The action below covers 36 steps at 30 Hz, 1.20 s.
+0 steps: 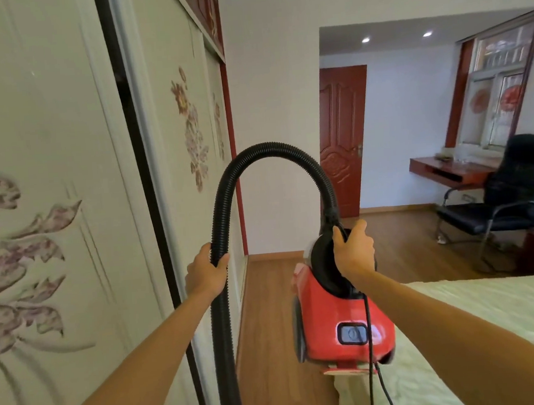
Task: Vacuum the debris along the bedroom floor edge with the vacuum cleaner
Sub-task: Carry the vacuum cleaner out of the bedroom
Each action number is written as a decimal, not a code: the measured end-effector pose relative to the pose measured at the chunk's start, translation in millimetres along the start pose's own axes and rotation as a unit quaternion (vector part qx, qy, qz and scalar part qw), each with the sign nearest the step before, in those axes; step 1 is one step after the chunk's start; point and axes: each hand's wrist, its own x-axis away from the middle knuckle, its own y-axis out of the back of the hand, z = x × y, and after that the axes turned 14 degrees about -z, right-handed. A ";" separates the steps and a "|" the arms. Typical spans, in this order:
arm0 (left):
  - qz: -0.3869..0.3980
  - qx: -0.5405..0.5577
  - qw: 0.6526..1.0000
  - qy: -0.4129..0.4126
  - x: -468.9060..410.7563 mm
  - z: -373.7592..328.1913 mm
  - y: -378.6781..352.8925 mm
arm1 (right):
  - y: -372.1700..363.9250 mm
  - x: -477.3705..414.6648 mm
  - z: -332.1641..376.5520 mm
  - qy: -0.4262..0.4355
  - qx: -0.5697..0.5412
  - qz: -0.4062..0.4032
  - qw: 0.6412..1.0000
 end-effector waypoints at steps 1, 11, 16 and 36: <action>0.000 0.004 1.000 0.002 -8.2 0.1 -8.8 | -6.2 -8.2 -1.7 0.002 0.001 -0.004 1.000; 0.012 -0.004 1.000 0.017 -99.7 -3.7 -131.1 | -109.6 -126.3 -39.1 0.001 0.008 0.000 1.000; 0.019 -0.019 1.000 0.011 -155.2 -13.8 -204.3 | -167.1 -196.4 -58.4 -0.003 0.011 0.000 1.000; 0.018 -0.028 0.999 0.020 -300.7 -6.7 -367.7 | -322.4 -365.9 -82.5 0.008 0.034 0.027 0.999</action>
